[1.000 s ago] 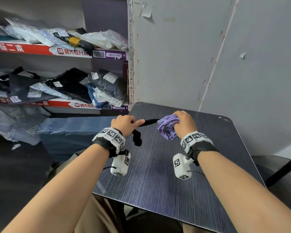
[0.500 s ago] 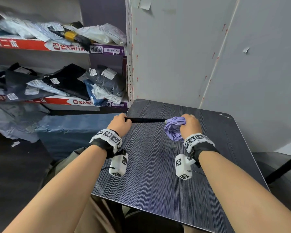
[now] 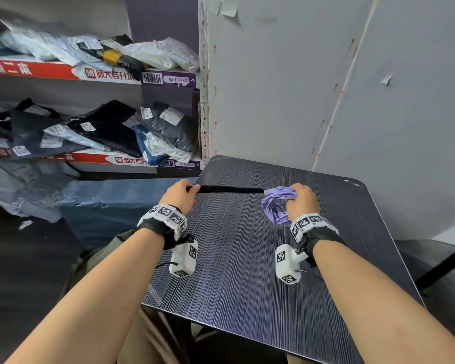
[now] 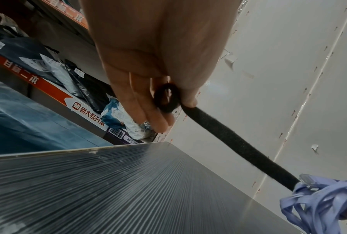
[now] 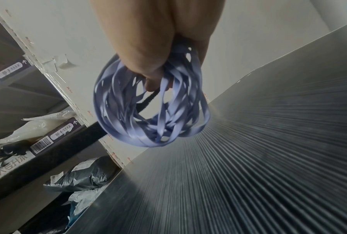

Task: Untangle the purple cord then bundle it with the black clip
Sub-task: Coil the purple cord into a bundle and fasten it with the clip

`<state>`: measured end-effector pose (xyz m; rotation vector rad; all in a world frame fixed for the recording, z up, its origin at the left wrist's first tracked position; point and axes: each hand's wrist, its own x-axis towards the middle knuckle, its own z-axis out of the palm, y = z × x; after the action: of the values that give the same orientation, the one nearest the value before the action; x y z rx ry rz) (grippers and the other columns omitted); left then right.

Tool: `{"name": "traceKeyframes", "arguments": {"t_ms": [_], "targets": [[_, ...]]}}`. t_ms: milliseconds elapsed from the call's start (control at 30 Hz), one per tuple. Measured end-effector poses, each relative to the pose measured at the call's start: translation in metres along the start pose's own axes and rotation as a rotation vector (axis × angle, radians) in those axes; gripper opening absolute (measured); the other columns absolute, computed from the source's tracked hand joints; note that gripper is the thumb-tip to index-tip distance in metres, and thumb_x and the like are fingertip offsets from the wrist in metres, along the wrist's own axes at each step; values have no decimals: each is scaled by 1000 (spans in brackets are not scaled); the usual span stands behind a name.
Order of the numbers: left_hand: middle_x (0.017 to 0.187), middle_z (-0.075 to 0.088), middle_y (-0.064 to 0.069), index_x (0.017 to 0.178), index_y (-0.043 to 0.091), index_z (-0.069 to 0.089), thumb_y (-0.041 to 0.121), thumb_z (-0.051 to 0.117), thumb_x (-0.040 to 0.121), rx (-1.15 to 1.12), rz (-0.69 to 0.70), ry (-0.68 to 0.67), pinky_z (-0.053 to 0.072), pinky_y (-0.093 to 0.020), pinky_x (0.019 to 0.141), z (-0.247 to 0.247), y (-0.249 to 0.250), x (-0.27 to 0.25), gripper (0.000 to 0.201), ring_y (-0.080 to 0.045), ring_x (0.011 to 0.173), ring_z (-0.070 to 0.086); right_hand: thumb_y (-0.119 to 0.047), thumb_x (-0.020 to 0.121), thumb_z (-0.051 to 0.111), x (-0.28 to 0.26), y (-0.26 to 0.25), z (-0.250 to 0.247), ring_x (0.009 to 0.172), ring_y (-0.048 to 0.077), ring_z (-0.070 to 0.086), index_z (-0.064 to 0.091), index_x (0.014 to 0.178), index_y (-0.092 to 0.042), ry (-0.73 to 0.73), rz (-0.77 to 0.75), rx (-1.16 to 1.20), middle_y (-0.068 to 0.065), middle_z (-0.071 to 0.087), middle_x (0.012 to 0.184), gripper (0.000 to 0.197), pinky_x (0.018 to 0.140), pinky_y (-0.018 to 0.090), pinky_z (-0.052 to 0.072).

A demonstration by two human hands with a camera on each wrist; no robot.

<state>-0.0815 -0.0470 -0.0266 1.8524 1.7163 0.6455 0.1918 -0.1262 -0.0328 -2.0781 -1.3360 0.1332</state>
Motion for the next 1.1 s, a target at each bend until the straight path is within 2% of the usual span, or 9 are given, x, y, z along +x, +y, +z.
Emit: {"name": "traceKeyframes", "arguments": {"t_ms": [100, 167, 300, 400, 500, 600, 767, 1000, 1100], "targets": [[100, 59, -14, 99, 11, 52, 31, 45, 97, 15, -7, 36, 48, -38, 70, 1, -1, 1, 22, -31, 80, 61, 10, 80, 40, 0, 1, 1, 94, 36, 55, 61, 101, 1, 13, -11, 11, 20, 57, 106, 31, 74, 35, 43], [115, 49, -19, 110, 7, 53, 24, 44, 98, 55, -15, 66, 47, -42, 82, 2, -2, 1, 23, -35, 95, 55, 11, 80, 40, 0, 1, 2, 94, 35, 55, 61, 101, 1, 16, -22, 15, 20, 58, 105, 31, 72, 33, 41], [128, 36, -20, 121, 7, 52, 11, 39, 98, 111, -53, 95, 39, -43, 96, 6, -1, 1, 28, -38, 117, 40, 11, 80, 40, 0, 3, 3, 94, 35, 54, 61, 102, 1, 20, -18, 19, 20, 57, 106, 31, 71, 30, 39], [128, 36, -19, 121, 7, 53, 12, 41, 97, 80, -59, 98, 41, -42, 96, 6, 1, 1, 27, -38, 114, 44, 10, 81, 40, -1, 2, 3, 94, 35, 55, 60, 102, 0, 25, -15, 16, 19, 57, 106, 31, 70, 31, 40], [123, 42, -19, 114, 5, 57, 18, 50, 95, -12, -43, 107, 47, -41, 89, 3, -1, 2, 24, -36, 97, 55, 10, 82, 39, 0, 4, 3, 90, 33, 55, 60, 99, 0, 36, -15, 25, 18, 57, 104, 29, 68, 32, 40], [109, 54, -17, 104, 5, 58, 29, 57, 91, -53, -25, 156, 48, -38, 78, 0, -3, 3, 26, -33, 87, 58, 10, 82, 39, 1, 8, 3, 88, 32, 54, 60, 98, 0, 55, 2, 27, 18, 57, 103, 28, 66, 32, 39], [83, 60, -5, 90, 12, 54, 51, 50, 91, 23, -57, 187, 40, -33, 66, -5, 0, 0, 39, -25, 77, 55, 9, 83, 40, 1, 12, 1, 89, 32, 54, 59, 99, 0, 53, 22, 3, 18, 56, 104, 27, 66, 32, 38], [73, 51, -3, 72, 15, 39, 56, 47, 90, -144, -34, 136, 44, -36, 70, 0, 2, 1, 45, -29, 74, 56, 9, 83, 41, -1, 15, 2, 91, 34, 55, 59, 98, 0, 38, 49, -15, 18, 56, 105, 25, 65, 32, 38], [91, 52, -8, 92, 8, 48, 51, 31, 97, -256, -53, 93, 38, -36, 78, 1, 8, -2, 47, -26, 86, 50, 9, 83, 42, 0, 18, 4, 86, 31, 53, 59, 98, 1, 26, 54, -14, 18, 56, 105, 24, 66, 32, 38]]}}
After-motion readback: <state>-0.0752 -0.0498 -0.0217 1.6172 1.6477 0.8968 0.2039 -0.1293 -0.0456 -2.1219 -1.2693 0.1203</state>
